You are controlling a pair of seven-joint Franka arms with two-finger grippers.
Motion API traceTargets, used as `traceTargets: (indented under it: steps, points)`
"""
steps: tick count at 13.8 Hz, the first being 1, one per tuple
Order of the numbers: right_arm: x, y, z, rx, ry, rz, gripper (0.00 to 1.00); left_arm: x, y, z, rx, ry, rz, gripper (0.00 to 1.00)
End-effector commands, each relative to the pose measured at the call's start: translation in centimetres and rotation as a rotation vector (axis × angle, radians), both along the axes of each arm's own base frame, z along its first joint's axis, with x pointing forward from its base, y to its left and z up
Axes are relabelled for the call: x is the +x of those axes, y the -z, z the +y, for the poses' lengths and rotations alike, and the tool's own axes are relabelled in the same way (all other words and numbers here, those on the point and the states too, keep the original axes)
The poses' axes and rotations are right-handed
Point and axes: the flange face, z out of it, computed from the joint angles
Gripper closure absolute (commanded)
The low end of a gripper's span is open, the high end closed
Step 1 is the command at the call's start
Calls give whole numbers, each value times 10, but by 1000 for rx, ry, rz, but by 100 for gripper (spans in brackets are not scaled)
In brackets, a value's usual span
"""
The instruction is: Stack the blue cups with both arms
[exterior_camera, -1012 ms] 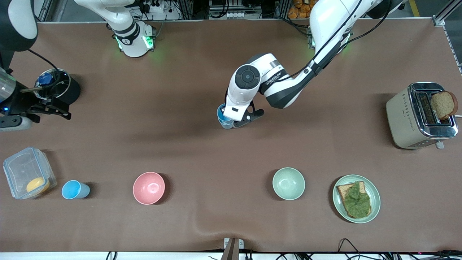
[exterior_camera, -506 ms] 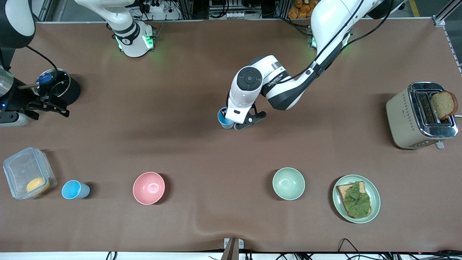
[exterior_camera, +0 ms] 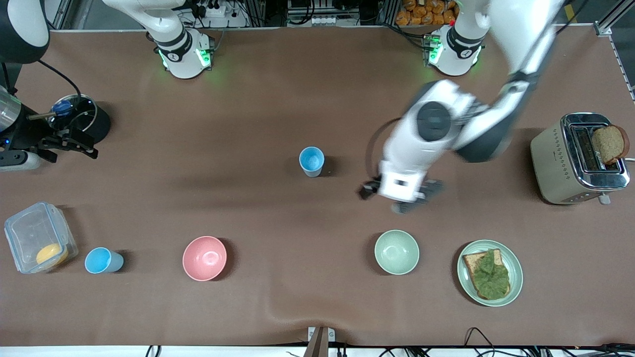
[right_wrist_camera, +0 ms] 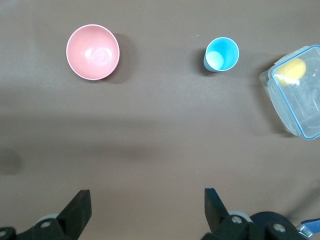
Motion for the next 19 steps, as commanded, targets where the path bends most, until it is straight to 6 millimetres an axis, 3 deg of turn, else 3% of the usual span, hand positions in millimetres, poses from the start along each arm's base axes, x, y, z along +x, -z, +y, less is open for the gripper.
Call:
traceTargets:
  steps: [1, 2, 5, 6, 7, 13, 19]
  points:
    - [-10, -4, -3, 20, -7, -10, 0, 7, -32, 51, 60, 123, 41, 0]
    - [-10, -5, -2, 20, -10, -8, 0, 10, -43, 70, 67, 150, 43, 0]
    - [-11, -5, -2, 20, -8, -5, 0, 3, -90, 99, 106, 202, -13, 0]
    - [-11, -5, -2, 20, -8, -5, 0, 1, -98, 117, 127, 197, -4, 0]
    - [-10, -4, -2, 20, -8, -4, 0, -6, -110, 120, 104, 227, -3, 0]
    - [-11, -4, -1, 21, -10, 2, 0, -48, -160, 221, 32, 389, -13, 0]
    - [-11, -4, -1, 21, -10, 2, 0, -65, -181, 245, 45, 543, -29, 0]
